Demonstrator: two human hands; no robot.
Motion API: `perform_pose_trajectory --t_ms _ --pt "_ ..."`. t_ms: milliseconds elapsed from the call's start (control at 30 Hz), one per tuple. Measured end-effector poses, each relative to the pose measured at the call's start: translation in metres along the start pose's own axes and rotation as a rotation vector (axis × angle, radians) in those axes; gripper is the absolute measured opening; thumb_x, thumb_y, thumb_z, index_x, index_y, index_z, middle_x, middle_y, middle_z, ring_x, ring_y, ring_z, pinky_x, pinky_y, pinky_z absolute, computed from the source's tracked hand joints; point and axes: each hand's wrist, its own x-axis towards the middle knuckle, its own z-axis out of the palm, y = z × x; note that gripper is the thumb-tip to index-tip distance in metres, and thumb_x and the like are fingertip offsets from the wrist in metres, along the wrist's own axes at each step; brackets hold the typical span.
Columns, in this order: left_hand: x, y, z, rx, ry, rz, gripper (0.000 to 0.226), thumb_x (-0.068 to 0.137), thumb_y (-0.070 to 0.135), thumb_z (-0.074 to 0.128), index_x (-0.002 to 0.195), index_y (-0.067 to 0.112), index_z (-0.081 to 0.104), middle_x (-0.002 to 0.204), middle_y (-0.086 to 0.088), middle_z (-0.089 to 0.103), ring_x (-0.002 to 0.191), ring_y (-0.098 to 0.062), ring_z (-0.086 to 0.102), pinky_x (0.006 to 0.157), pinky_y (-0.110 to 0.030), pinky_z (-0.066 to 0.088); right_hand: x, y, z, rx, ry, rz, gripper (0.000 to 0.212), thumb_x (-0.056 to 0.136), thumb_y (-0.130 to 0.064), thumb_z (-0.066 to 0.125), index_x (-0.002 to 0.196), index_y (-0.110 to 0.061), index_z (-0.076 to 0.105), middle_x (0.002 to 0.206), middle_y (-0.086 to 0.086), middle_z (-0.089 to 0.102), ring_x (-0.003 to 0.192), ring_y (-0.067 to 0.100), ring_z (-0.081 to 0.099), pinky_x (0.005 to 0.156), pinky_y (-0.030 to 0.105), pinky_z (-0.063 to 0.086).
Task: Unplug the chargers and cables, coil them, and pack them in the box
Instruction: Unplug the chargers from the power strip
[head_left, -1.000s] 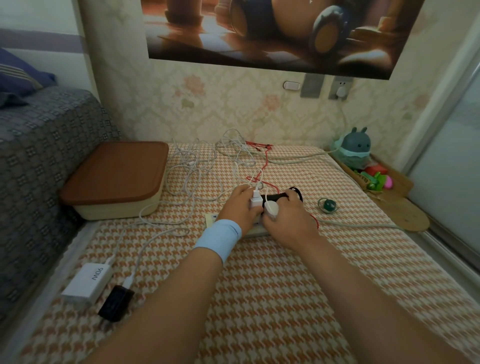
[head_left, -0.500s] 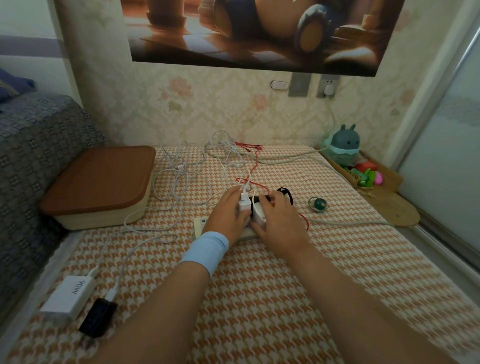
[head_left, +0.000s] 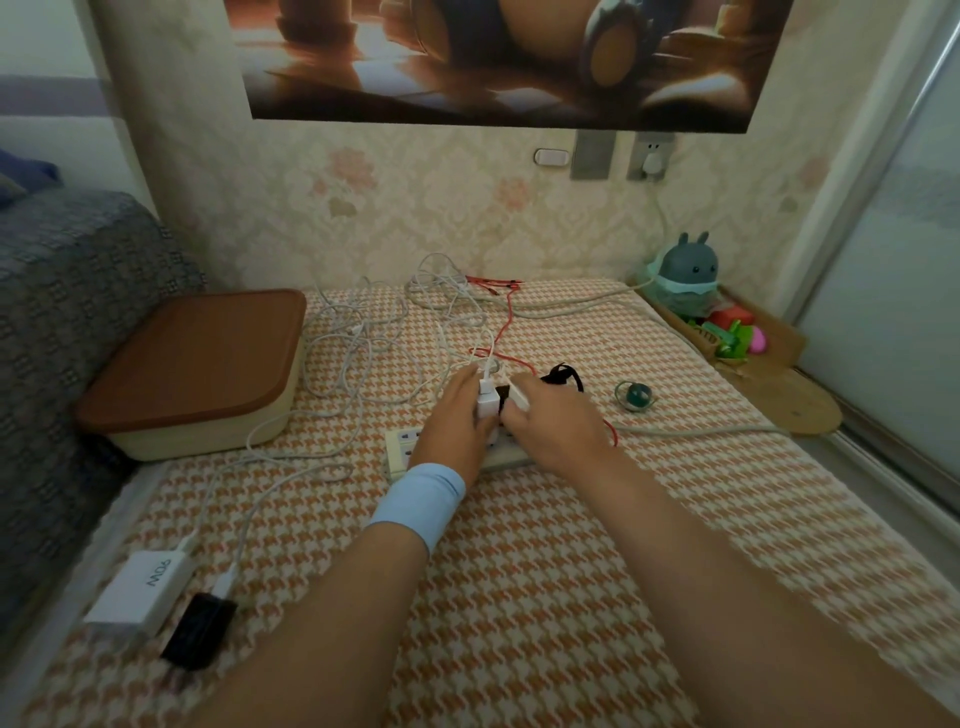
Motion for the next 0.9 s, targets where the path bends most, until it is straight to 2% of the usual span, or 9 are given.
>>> perform_pose_trajectory --t_ms 67,233,367,500,567,633,733,833,900 --pt "0.000 0.000 -0.001 -0.017 0.000 -0.009 0.050 0.102 0.023 0.046 0.150 0.017 0.034 0.162 0.003 0.019 0.147 -0.015 0.020 0.116 -0.027 0.019 0.001 -0.006 -0.009 -0.010 0.035 -0.047 0.023 0.100 -0.032 0.049 0.097 -0.012 0.060 0.070 0.002 0.059 0.059 0.022 0.053 0.049 0.033 0.033" --pt "0.000 0.001 -0.008 0.028 -0.064 -0.011 0.056 0.101 0.023 0.050 0.152 0.020 0.028 0.163 0.006 0.012 0.149 -0.014 0.015 0.119 -0.033 0.022 -0.013 -0.006 -0.018 -0.023 0.009 0.003 0.046 0.102 -0.043 0.046 0.145 -0.024 0.045 0.090 0.001 0.068 0.070 0.020 0.059 0.052 0.032 0.039" --pt "-0.010 0.017 -0.022 0.110 -0.095 -0.096 0.069 0.100 0.016 0.049 0.156 0.023 0.008 0.163 0.007 0.003 0.150 -0.017 0.004 0.118 -0.031 0.012 -0.020 -0.011 -0.030 0.244 -0.001 0.161 0.019 0.099 -0.035 0.052 0.108 -0.018 0.050 0.087 -0.001 0.059 0.070 0.018 0.054 0.054 0.032 0.034" --pt "-0.028 0.034 -0.039 0.105 0.233 -0.064 0.048 0.094 0.007 0.052 0.138 0.022 0.041 0.138 -0.002 0.041 0.128 -0.022 0.042 0.103 -0.034 0.040 -0.033 -0.016 -0.040 0.503 -0.036 0.229 0.007 0.095 -0.013 0.056 0.096 -0.017 0.061 0.094 -0.002 0.060 0.077 0.024 0.058 0.062 0.035 0.045" --pt "-0.039 0.047 -0.050 0.014 0.213 -0.050 0.034 0.097 0.010 0.049 0.127 0.027 0.047 0.110 0.002 0.056 0.102 -0.020 0.058 0.079 -0.029 0.050 -0.037 -0.025 -0.050 0.646 0.025 0.275 0.011 0.091 -0.012 0.061 0.093 -0.022 0.063 0.094 0.001 0.066 0.085 0.032 0.064 0.069 0.042 0.053" --pt "-0.047 0.060 -0.060 -0.099 0.080 -0.027 0.033 0.101 0.015 0.044 0.130 0.032 0.043 0.099 0.001 0.062 0.089 -0.018 0.062 0.072 -0.028 0.051 -0.041 -0.035 -0.061 0.705 0.038 0.246 0.016 0.086 -0.011 0.062 0.090 -0.027 0.063 0.091 0.007 0.070 0.086 0.035 0.066 0.071 0.045 0.054" --pt "-0.056 0.076 -0.074 -0.267 -0.033 -0.085 0.032 0.104 0.024 0.037 0.132 0.039 0.044 0.104 -0.002 0.067 0.083 -0.016 0.065 0.075 -0.034 0.053 -0.052 -0.047 -0.071 0.552 -0.145 0.050 0.015 0.084 -0.014 0.062 0.086 -0.029 0.060 0.090 0.004 0.069 0.081 0.031 0.065 0.075 0.053 0.055" --pt "-0.064 0.081 -0.085 -0.442 -0.133 -0.283 0.030 0.103 0.032 0.041 0.113 0.022 0.067 0.104 -0.005 0.068 0.087 -0.021 0.066 0.081 -0.037 0.055 -0.068 -0.064 -0.077 0.418 -0.410 -0.089 0.018 0.087 -0.015 0.061 0.091 -0.033 0.061 0.093 0.003 0.069 0.079 0.027 0.068 0.070 0.046 0.057" --pt "-0.069 0.078 -0.090 -0.429 -0.161 -0.303 0.019 0.098 0.021 0.056 0.101 0.011 0.072 0.103 -0.010 0.071 0.089 -0.022 0.068 0.080 -0.032 0.058 -0.075 -0.076 -0.074 0.338 -0.580 -0.130 0.015 0.088 -0.016 0.060 0.090 -0.030 0.066 0.092 0.000 0.070 0.081 0.021 0.069 0.073 0.041 0.059"
